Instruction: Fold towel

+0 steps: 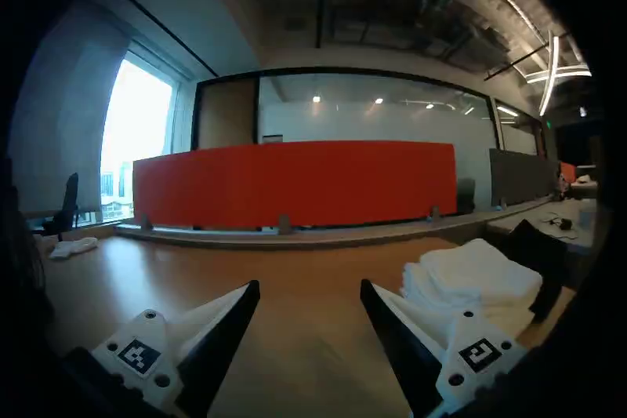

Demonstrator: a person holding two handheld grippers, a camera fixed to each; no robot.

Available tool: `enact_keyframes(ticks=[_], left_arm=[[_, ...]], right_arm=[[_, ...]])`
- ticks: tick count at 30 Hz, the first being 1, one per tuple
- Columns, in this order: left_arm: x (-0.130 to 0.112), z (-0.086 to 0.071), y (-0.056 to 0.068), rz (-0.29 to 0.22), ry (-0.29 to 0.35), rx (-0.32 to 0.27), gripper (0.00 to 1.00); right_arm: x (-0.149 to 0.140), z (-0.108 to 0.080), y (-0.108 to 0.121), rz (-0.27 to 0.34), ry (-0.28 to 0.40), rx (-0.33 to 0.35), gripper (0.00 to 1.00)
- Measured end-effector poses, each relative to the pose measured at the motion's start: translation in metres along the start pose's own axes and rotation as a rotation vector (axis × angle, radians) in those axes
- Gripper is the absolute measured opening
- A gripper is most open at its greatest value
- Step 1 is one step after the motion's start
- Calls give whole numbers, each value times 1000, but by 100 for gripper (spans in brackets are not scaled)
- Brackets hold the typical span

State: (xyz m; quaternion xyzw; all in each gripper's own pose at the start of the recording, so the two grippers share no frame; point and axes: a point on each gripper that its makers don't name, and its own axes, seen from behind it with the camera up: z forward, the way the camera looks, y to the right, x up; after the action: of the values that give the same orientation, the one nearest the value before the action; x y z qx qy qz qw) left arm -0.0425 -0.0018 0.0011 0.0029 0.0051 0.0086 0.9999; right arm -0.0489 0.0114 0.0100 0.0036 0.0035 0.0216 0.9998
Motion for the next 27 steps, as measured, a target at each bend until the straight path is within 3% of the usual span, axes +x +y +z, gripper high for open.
enact_keyframes(ticks=[6,27], left_arm=[[0,0,-1,0,0,0,97],[0,0,0,0,0,0,97]], right_arm=[[-2,-1,-6,-32,-1,8,99],[-3,-1,-4,-32,-4,-4,100]])
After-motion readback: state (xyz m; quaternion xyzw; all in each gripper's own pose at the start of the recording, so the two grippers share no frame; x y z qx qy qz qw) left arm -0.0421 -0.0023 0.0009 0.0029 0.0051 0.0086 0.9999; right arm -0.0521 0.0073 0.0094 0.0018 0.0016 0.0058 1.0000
